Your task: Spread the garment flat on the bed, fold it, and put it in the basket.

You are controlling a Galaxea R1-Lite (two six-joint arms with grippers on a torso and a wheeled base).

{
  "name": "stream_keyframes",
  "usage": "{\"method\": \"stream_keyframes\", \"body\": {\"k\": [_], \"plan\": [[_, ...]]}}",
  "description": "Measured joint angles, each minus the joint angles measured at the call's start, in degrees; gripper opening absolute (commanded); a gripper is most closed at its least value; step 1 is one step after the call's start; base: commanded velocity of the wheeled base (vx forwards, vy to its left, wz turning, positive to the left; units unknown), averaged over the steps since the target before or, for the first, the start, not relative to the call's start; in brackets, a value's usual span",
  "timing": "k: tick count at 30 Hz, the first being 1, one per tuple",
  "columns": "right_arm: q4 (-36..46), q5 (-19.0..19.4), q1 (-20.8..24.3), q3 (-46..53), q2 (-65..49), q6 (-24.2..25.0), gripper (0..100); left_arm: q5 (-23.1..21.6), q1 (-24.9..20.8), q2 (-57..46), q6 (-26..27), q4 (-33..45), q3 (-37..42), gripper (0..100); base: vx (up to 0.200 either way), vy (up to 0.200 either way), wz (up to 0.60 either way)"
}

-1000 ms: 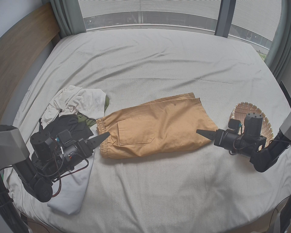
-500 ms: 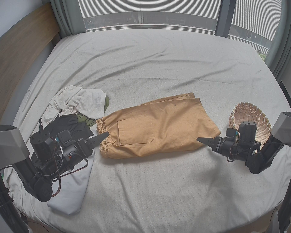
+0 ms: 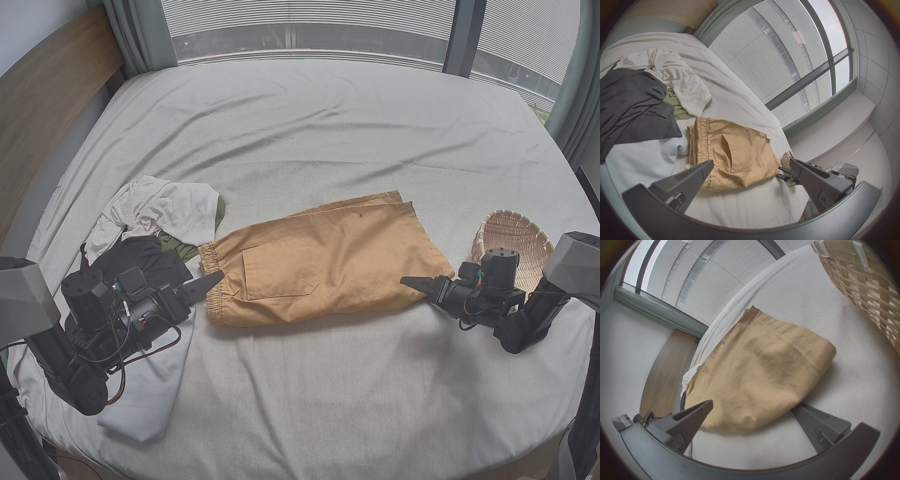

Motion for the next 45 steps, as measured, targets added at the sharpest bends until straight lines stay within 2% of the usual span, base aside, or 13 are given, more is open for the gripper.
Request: {"method": "stream_keyframes", "body": {"k": [5,11,27,28,45], "plan": [[-2.93,-0.45,0.15,-1.99,2.28,0.85,100,0.0,-0.02,0.0,0.0,0.02,0.0,100,0.0,0.0,0.0],[-7.74,-0.69,0.83,-4.66,4.62,6.13,100,0.0,0.0,-0.01,0.0,0.02,0.0,100,0.0,0.0,0.0],[-13.17,-2.39,2.51,-9.29,10.08,7.2,100,0.0,0.07,-0.09,-0.09,0.0,-0.11,100,0.0,0.0,0.0],[-13.19,-2.39,2.51,-9.31,10.14,7.3,0,0.0,0.07,-0.11,-0.09,0.0,-0.11,100,0.0,0.0,0.0],[-15.52,-2.52,2.84,-9.05,10.97,7.83,0,0.02,0.09,-0.15,-0.11,0.0,-0.11,100,0.0,0.0,0.0]]}}
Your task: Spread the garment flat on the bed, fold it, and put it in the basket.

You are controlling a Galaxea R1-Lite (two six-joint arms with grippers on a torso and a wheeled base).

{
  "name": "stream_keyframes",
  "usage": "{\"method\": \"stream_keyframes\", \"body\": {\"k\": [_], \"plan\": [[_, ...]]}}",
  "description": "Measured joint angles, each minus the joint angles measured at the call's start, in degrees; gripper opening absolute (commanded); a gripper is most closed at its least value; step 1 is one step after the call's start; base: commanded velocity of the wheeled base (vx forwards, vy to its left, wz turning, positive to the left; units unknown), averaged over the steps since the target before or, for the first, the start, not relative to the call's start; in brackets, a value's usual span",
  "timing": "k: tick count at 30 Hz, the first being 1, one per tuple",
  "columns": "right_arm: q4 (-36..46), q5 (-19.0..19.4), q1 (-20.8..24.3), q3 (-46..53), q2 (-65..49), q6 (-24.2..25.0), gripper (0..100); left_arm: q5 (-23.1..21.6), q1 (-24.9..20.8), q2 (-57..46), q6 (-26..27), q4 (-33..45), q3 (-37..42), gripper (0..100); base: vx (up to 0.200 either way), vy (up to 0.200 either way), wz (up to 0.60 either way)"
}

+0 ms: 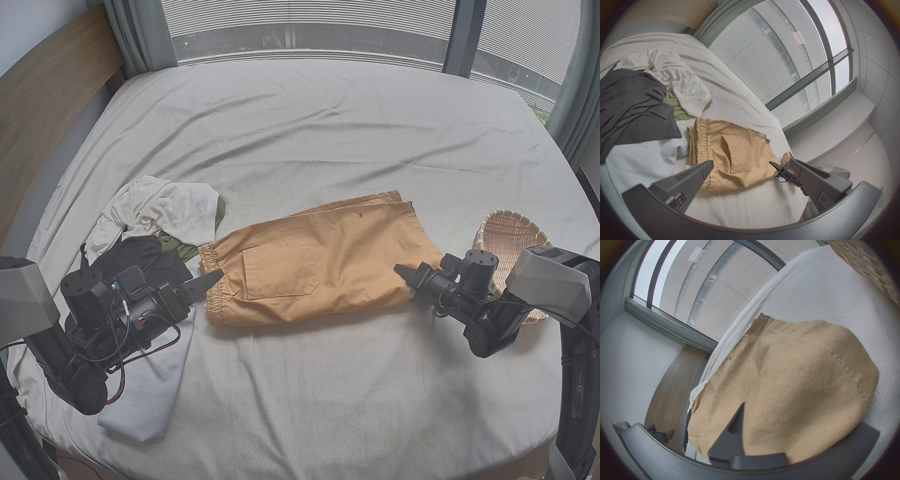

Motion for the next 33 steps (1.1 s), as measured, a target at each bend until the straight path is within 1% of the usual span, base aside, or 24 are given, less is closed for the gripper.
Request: {"method": "stream_keyframes", "body": {"k": [14,20,25,30,33], "plan": [[-3.84,0.11,0.94,6.47,-2.23,-0.2,0,-0.07,0.1,-0.09,-0.13,0.06,0.0,100,0.0,0.0,0.0],[-4.22,0.09,1.05,11.75,-5.11,-2.46,0,-0.32,0.57,0.0,-0.24,0.13,-0.22,100,0.0,0.0,0.0],[-7.4,0.06,1.18,16.92,-7.14,-3.74,0,-0.4,0.79,0.24,-0.3,0.17,-0.39,100,0.0,0.0,0.0],[-8.98,0.06,1.22,21.33,-8.13,-4.68,0,-0.46,0.79,0.41,-0.33,0.24,-0.39,100,0.0,0.0,0.0],[-9.72,0.06,1.24,24.23,-8.72,-6.13,0,-0.44,0.77,0.74,-0.33,0.26,-0.41,100,0.0,0.0,0.0]]}}
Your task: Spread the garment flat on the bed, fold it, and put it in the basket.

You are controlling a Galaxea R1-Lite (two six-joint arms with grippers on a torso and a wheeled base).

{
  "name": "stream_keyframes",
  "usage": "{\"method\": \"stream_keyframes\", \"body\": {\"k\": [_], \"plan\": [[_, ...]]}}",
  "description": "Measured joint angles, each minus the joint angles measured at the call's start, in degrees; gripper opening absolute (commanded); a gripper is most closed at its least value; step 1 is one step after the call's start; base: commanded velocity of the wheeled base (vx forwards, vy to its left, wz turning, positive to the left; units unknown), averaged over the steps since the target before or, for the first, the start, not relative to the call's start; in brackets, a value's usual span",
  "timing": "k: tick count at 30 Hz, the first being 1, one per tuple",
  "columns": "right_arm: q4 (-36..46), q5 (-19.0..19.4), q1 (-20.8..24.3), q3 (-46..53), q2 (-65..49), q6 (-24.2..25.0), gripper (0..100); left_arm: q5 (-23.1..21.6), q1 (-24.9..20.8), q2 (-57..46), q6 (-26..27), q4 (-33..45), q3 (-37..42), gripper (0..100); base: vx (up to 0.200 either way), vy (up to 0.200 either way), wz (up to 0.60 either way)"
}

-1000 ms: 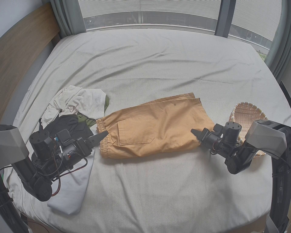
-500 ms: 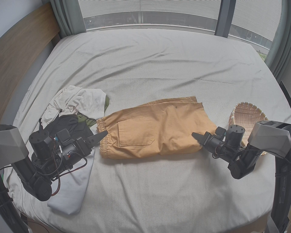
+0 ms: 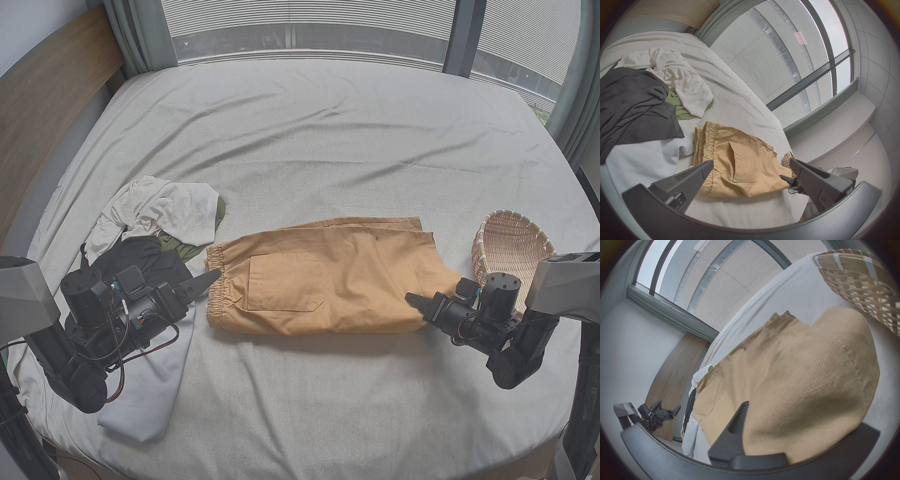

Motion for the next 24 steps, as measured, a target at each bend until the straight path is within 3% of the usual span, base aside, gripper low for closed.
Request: {"method": "stream_keyframes", "body": {"k": [24], "plan": [[-2.94,0.13,-0.77,16.42,-4.16,-9.17,0,0.55,-0.8,9.37,0.46,-0.2,-1.22,100,0.0,0.0,0.0]]}}
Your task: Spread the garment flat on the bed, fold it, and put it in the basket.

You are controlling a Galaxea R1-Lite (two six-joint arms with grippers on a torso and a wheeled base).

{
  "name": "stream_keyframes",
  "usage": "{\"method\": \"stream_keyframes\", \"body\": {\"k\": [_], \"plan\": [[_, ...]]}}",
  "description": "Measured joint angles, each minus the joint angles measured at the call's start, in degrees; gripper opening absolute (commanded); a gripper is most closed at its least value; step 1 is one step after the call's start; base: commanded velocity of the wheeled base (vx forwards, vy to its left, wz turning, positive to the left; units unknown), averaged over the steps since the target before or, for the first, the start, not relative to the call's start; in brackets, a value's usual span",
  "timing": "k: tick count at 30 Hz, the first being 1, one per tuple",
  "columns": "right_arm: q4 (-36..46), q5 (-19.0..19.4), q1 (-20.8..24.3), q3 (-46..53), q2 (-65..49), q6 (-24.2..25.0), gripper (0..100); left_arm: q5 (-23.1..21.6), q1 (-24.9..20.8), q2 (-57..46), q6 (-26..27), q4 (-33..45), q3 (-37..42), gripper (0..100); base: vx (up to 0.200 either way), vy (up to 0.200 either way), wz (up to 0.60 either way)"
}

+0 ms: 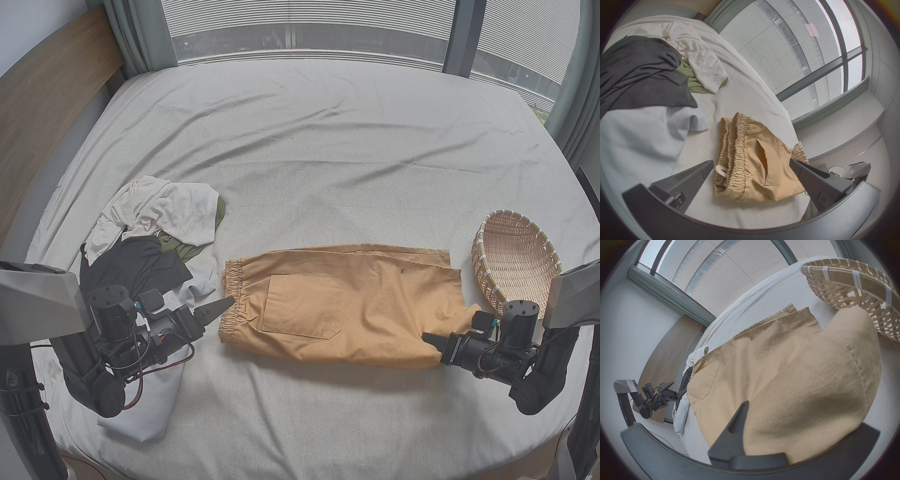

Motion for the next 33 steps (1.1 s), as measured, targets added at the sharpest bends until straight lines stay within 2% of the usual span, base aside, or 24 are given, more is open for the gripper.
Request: {"method": "stream_keyframes", "body": {"k": [2,3,8,17,22,33], "plan": [[0.01,0.0,-0.06,0.06,-0.01,-0.05,0,0.04,0.02,0.5,0.44,-0.02,-0.16,100,0.0,0.0,0.0],[0.0,-0.01,-0.11,0.11,-0.04,-0.06,100,0.06,0.02,0.77,1.05,-0.04,-0.2,100,0.0,0.0,0.0],[0.04,-0.24,-0.15,0.34,-0.15,-0.29,100,0.2,0.06,2.47,3.84,-0.06,-0.71,100,0.0,0.0,0.0],[0.09,-0.33,0.33,4.19,-1.39,-0.66,100,0.2,0.04,3.25,3.84,-0.06,-0.82,100,0.0,0.0,0.0],[0.11,-0.26,1.23,8.3,-1.66,-3.06,100,0.17,0.0,3.23,3.83,-0.06,-0.82,100,0.0,0.0,0.0],[0.11,0.13,7.5,12.21,-1.99,-4.16,100,0.15,0.0,3.41,3.84,-0.06,-0.82,100,0.0,0.0,0.0]]}}
